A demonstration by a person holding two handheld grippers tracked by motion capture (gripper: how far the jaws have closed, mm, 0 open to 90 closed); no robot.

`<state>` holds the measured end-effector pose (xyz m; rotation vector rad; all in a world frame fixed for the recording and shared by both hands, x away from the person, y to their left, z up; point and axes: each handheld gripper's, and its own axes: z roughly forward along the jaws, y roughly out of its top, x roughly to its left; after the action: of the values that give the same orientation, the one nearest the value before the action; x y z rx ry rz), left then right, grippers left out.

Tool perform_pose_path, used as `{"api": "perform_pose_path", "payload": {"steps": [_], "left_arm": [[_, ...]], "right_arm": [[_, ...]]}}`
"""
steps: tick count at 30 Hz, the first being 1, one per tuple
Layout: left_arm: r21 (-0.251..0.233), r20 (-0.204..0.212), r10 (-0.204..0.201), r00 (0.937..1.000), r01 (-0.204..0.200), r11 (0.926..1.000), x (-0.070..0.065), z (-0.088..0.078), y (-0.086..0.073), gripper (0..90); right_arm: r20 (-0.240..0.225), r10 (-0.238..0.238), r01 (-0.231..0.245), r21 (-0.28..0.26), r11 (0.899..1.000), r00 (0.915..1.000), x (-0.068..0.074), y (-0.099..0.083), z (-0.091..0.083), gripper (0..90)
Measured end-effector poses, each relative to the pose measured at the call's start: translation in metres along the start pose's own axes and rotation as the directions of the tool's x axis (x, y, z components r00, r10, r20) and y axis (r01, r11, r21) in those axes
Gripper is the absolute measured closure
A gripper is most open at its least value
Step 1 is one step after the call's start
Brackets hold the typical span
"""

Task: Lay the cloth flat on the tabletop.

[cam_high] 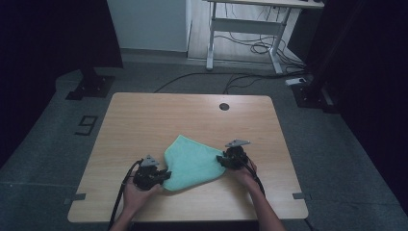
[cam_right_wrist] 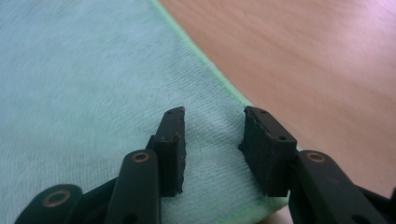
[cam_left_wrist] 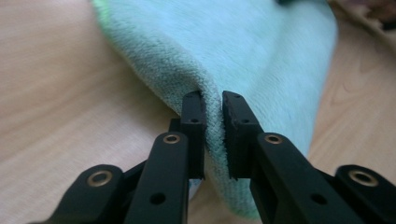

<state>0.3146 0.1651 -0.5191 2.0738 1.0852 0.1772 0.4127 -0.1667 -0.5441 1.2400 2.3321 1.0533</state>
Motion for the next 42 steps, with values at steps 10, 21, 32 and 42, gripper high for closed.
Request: {"api": "perform_pose_path", "payload": {"steps": [10, 21, 32, 42], "left_arm": [[-0.079, -0.054, 0.022, 0.9983, -0.026, 0.9965, -0.001, -0.025, 0.011, 59.8], [-0.083, -0.011, 0.086, 0.9962, -0.087, 0.9927, 0.009, -0.007, 0.045, 58.4], [0.053, 0.022, 0.041, 0.9989, -0.043, 0.9977, 0.035, 0.065, 0.063, 58.2], [0.097, -0.019, 0.045, 0.9988, -0.043, 0.9944, 0.033, 0.068, 0.059, 57.7]], "right_arm": [[-0.030, -0.047, 0.046, -0.025, 0.999, 0.9985, -0.014, 0.024, 0.027, 59.8], [-0.034, -0.038, 0.033, -0.137, 0.990, 0.9987, -0.008, 0.014, -0.016, 57.4], [-0.105, -0.041, 0.029, -0.114, 0.993, 0.9936, 0.034, -0.037, -0.045, 54.4], [-0.160, -0.091, 0.077, -0.089, 0.993, 0.9829, 0.067, -0.032, -0.025, 52.7]]}}
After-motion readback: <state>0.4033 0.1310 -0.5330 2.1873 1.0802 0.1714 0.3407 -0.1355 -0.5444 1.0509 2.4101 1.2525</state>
